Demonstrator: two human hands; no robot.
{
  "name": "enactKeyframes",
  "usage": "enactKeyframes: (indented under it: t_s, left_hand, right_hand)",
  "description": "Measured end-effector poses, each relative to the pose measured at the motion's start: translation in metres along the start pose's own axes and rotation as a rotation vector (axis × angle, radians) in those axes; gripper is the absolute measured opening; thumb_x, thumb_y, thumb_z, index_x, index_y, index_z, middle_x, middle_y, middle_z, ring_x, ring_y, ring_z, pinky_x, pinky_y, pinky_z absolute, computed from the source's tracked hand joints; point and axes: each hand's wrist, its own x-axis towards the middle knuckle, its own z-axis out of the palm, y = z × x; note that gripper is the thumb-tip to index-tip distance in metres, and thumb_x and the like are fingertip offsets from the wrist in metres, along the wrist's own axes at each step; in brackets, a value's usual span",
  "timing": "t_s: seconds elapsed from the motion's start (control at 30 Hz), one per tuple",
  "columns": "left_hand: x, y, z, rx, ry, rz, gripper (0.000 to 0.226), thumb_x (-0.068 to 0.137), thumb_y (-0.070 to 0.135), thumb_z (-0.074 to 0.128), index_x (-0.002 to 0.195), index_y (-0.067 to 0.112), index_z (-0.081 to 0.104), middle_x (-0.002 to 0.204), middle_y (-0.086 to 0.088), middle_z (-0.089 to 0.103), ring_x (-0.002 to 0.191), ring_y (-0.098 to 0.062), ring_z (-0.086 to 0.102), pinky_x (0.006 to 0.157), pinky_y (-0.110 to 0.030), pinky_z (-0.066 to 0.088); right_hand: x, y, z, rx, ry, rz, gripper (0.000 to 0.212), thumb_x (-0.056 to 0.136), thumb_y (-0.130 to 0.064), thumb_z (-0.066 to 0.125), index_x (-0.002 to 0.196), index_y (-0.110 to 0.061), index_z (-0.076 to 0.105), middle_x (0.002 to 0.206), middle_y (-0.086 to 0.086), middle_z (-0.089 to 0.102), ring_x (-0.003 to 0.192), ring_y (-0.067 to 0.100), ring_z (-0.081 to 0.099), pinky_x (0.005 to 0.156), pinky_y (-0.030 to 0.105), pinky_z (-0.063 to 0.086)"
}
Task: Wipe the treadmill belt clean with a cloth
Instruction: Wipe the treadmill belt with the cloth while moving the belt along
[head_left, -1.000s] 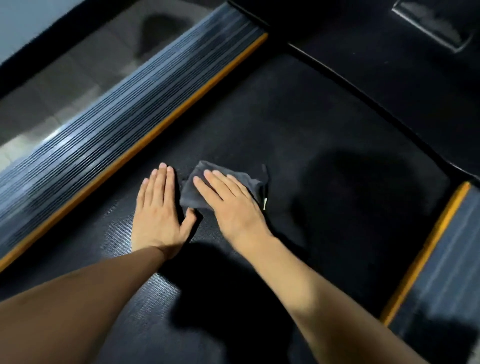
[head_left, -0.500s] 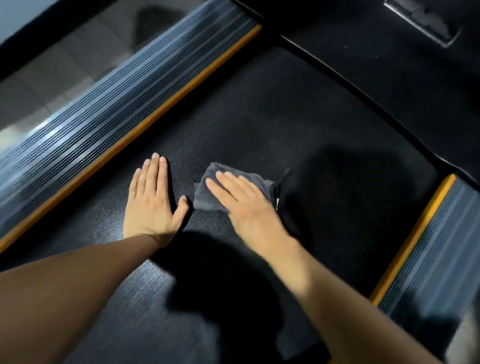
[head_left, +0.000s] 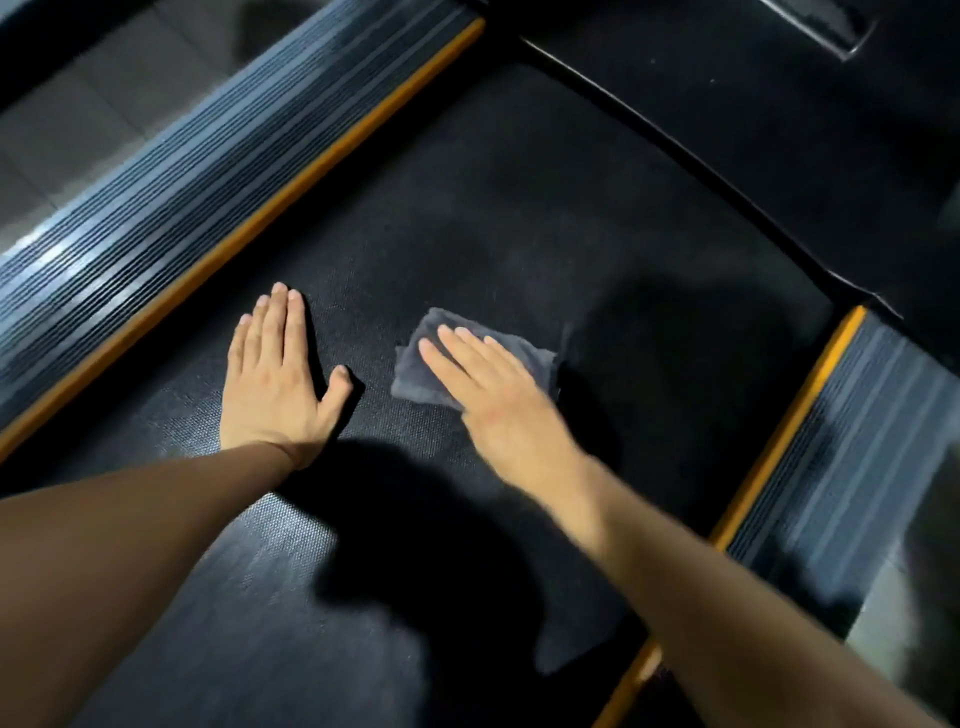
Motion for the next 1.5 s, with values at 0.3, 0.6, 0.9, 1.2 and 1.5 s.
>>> enactKeyframes:
  t_s: [0.3,0.6,0.9,1.2,1.5]
  left_hand:
    - [-0.001,0.002,-0.001,-0.003,-0.014,0.000,0.088,0.092,0.055,0.033,0.162,0.006,0.012,0.171,-0.015,0.011,0.158,-0.030,0.008,0.129,-0.044,0.004]
    - [-0.020,0.020,-0.006,0.048,0.042,-0.034,0.076,0.096,0.044,0.033,0.160,0.005,0.021,0.168,-0.022,0.017,0.155,-0.040,0.018,0.127,-0.045,0.006]
    - [-0.144,0.107,0.020,0.017,-0.061,0.043,0.080,0.092,0.043,0.037,0.163,0.013,0.016,0.171,-0.011,0.012,0.159,-0.030,0.010,0.129,-0.050,0.006]
    - [-0.143,0.108,0.020,0.022,-0.062,0.008,0.082,0.089,0.044,0.035,0.163,0.014,0.017,0.171,-0.011,0.013,0.159,-0.030,0.010,0.129,-0.049,0.004]
    - [-0.142,0.110,0.018,0.013,-0.065,-0.002,0.082,0.090,0.043,0.035,0.163,0.015,0.015,0.172,-0.011,0.010,0.159,-0.030,0.007,0.129,-0.048,0.002]
  right_hand:
    - [0.006,0.067,-0.033,-0.015,0.129,0.547,0.072,0.083,-0.007,0.054,0.150,-0.006,0.028,0.153,0.018,0.034,0.140,0.032,0.034,0.116,0.044,0.029]
    - [-0.061,-0.022,-0.011,-0.050,-0.096,-0.017,0.075,0.092,-0.013,0.054,0.156,-0.025,0.017,0.164,0.002,0.016,0.151,0.017,0.016,0.124,0.035,0.012]
    - [-0.055,0.075,-0.020,-0.107,0.094,0.300,0.071,0.090,-0.009,0.048,0.155,-0.020,0.020,0.161,0.009,0.026,0.147,0.025,0.029,0.121,0.039,0.023]
    - [-0.078,0.047,-0.014,0.006,0.182,0.382,0.069,0.090,-0.009,0.051,0.153,-0.013,0.024,0.159,0.013,0.028,0.145,0.030,0.029,0.120,0.045,0.023]
    - [-0.100,0.115,-0.041,-0.061,0.125,0.372,0.061,0.087,0.001,0.038,0.147,-0.010,0.041,0.150,0.021,0.043,0.138,0.037,0.041,0.114,0.047,0.034]
